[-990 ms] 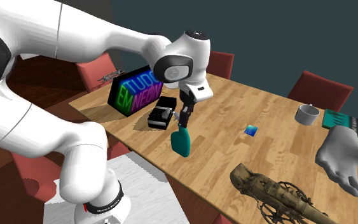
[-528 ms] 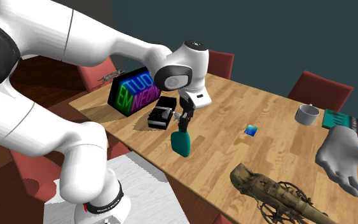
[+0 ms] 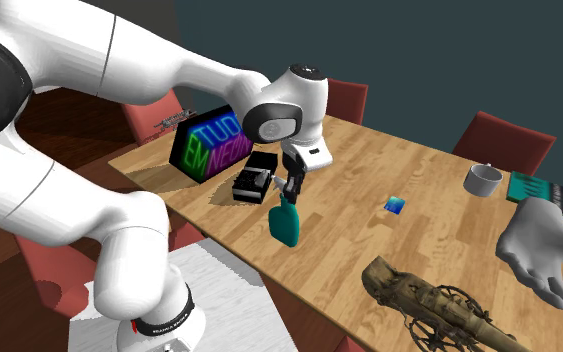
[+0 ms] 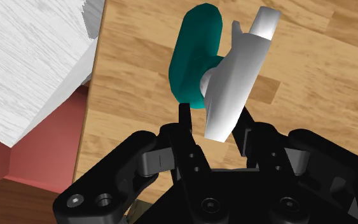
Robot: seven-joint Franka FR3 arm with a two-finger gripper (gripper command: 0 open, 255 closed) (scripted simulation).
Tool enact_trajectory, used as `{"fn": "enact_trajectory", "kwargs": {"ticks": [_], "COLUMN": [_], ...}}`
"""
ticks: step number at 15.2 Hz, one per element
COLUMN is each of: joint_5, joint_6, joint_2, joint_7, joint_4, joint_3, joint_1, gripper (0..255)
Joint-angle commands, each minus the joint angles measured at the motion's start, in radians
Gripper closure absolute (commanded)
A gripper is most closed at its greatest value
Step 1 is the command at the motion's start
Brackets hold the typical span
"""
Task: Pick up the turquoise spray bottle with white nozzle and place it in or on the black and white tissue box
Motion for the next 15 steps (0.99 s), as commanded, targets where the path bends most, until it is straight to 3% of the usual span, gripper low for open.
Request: {"fn": "enact_trajectory", "kwargs": {"ticks": [1,8,15], "joint_5": [0.000,0.000,-0.016], "joint_6": [0.000,0.000,-0.106], "joint_2": [0.000,0.000,-0.039], "joint_7": [0.000,0.000,0.012], "joint_4": [0.000,0.000,0.068], "joint_3": [0.000,0.000,-0.016], "joint_1": [0.000,0.000,-0.004], "gripper": [255,255,255]}}
